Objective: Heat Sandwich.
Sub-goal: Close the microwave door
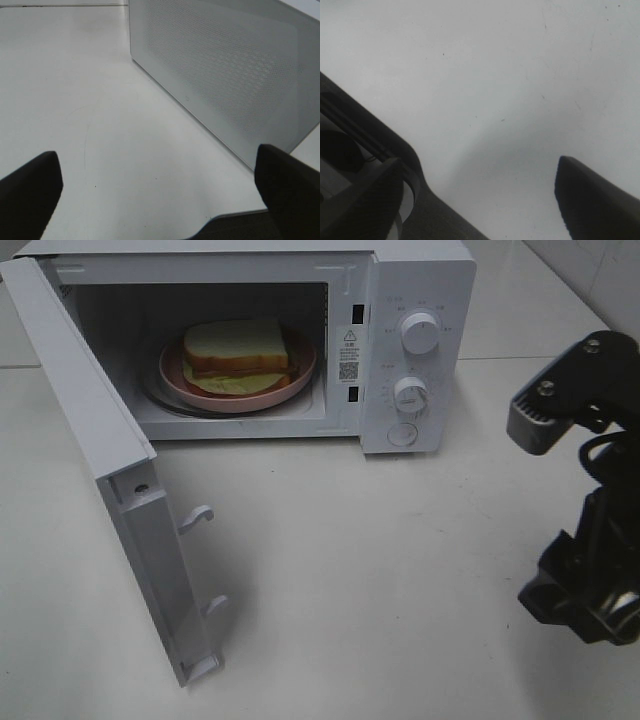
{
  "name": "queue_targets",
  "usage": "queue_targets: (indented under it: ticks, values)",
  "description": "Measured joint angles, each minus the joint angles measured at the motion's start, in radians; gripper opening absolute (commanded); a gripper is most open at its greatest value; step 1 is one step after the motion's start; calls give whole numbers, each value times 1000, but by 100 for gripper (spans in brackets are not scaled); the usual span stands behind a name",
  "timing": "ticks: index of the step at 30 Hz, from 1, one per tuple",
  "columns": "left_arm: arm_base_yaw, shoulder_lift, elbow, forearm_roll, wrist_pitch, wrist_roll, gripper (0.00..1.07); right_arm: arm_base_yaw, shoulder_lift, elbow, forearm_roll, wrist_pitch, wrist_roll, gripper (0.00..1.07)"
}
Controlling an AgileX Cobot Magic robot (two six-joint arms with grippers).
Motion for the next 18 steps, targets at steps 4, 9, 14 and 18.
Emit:
queue_targets:
  ticks: [4, 9, 14, 18]
  values:
    - [0, 0, 0, 0, 0, 0, 98, -50, -37, 0, 19, 56, 11, 76]
    - [0, 0, 0, 0, 0, 0, 98, -178, -108, 0, 44, 115, 53, 76]
    - [0, 0, 0, 0, 0, 0, 98, -320, -220, 0, 51, 179, 63, 76]
    - [0, 0, 0, 0, 0, 0, 98, -389, -293, 5, 51, 192, 63, 76]
